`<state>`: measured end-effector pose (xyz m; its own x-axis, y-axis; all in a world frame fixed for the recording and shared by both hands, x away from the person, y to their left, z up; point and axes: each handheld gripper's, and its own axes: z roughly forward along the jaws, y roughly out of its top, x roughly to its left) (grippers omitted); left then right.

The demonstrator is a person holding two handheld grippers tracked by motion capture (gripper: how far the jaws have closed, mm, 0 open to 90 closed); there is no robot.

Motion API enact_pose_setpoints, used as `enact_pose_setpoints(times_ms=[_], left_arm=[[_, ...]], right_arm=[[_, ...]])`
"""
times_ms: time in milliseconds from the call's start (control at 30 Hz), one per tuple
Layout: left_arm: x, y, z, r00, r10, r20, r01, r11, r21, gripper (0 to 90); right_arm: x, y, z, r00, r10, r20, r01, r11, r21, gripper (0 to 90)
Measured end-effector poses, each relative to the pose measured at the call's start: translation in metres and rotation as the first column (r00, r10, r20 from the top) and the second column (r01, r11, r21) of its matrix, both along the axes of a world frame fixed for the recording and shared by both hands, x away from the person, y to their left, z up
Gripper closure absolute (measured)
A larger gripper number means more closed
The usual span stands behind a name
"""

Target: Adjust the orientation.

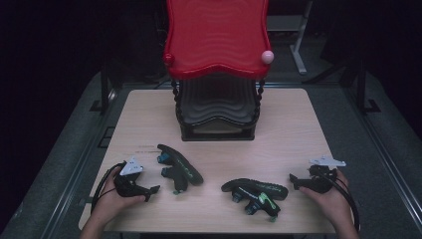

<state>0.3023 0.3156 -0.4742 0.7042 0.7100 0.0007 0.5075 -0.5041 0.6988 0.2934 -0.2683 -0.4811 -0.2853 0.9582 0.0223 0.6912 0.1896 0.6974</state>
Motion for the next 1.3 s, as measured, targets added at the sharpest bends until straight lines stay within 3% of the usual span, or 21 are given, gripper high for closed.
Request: enact_pose_setpoints(times_ms=[367,633,800,833,1100,1300], left_arm=[[-0.002,0.002,0.000,1.0000,-0.007,0.006,0.008,0.9999,-0.008,0.4],[-0.005,0.005,0.009,0.9986,-0.053,-0.001,0.053,0.9985,-0.011,31.6],[-0.009,0.000,0.017,0.9928,-0.113,0.039,0.115,0.9919,-0.055,51.0],[-0.010,-0.003,0.020,0.9899,-0.132,0.051,0.135,0.9885,-0.068,51.9],[-0.010,-0.018,0.022,0.9841,-0.158,0.080,0.165,0.9830,-0.081,52.9],[-0.001,-0.029,0.019,0.9842,-0.156,0.084,0.162,0.9841,-0.072,53.0]], right_arm=[[-0.001,-0.003,0.000,0.9998,0.022,0.000,-0.022,1.000,0.001,1.3],[-0.001,-0.003,0.000,0.9996,0.027,0.001,-0.027,1.000,0.002,1.3],[-0.001,-0.004,0.000,0.9995,0.032,0.002,-0.032,0.999,0.001,1.3],[-0.001,-0.004,0.000,0.9995,0.033,0.002,-0.033,0.999,0.002,1.3],[-0.001,-0.004,0.000,0.9994,0.033,0.002,-0.033,0.999,0.002,1.3],[-0.001,-0.004,0.000,0.9994,0.033,0.002,-0.033,0.999,0.002,1.3]])
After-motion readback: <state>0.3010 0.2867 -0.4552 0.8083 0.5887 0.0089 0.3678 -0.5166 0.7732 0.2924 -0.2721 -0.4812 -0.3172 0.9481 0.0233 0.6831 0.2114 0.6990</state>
